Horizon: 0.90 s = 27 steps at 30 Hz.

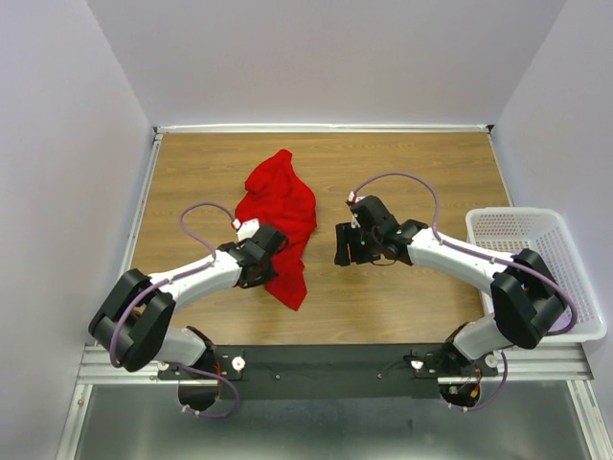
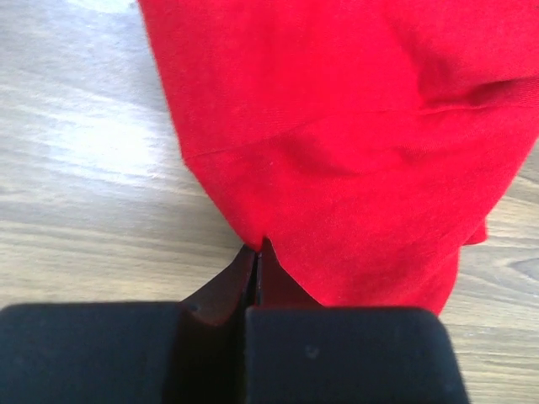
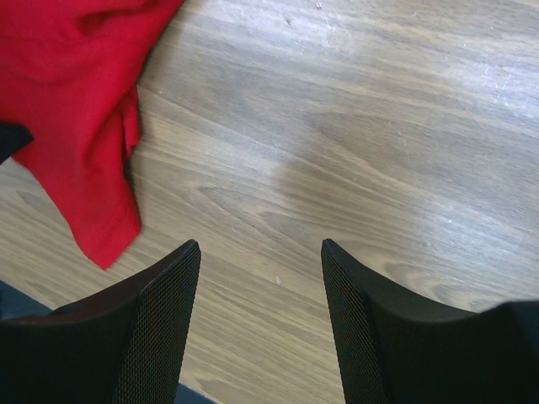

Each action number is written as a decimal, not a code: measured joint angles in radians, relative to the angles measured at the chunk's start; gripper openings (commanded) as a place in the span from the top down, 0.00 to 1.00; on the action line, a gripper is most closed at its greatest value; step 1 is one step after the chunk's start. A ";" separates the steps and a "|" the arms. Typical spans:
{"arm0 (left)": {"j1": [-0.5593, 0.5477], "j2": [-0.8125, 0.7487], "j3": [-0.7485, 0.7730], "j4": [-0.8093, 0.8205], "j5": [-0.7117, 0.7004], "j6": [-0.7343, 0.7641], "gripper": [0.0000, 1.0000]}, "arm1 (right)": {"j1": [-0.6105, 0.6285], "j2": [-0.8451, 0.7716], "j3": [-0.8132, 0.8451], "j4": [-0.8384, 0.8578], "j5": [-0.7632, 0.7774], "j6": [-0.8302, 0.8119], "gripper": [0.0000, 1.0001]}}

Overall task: Fold and stack the t-shirts
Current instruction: Flatten the tshirt out

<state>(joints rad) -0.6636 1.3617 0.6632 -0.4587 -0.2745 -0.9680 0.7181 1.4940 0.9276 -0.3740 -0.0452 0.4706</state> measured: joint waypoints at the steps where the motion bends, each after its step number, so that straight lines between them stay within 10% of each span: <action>1: 0.000 -0.004 0.005 -0.016 -0.003 0.001 1.00 | 0.000 0.000 -0.002 0.007 -0.002 0.002 0.33; 12: 0.000 -0.156 0.579 -0.351 -0.190 0.090 1.00 | -0.041 0.021 -0.027 0.228 -0.059 0.061 0.34; 27: 0.010 -0.103 0.978 -0.500 -0.251 0.241 1.00 | -0.038 0.298 -0.030 0.697 -0.177 0.175 0.32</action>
<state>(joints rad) -0.6537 1.2583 1.6417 -0.9592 -0.5255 -0.7265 0.6800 1.7924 0.8978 0.3229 -0.2222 0.6460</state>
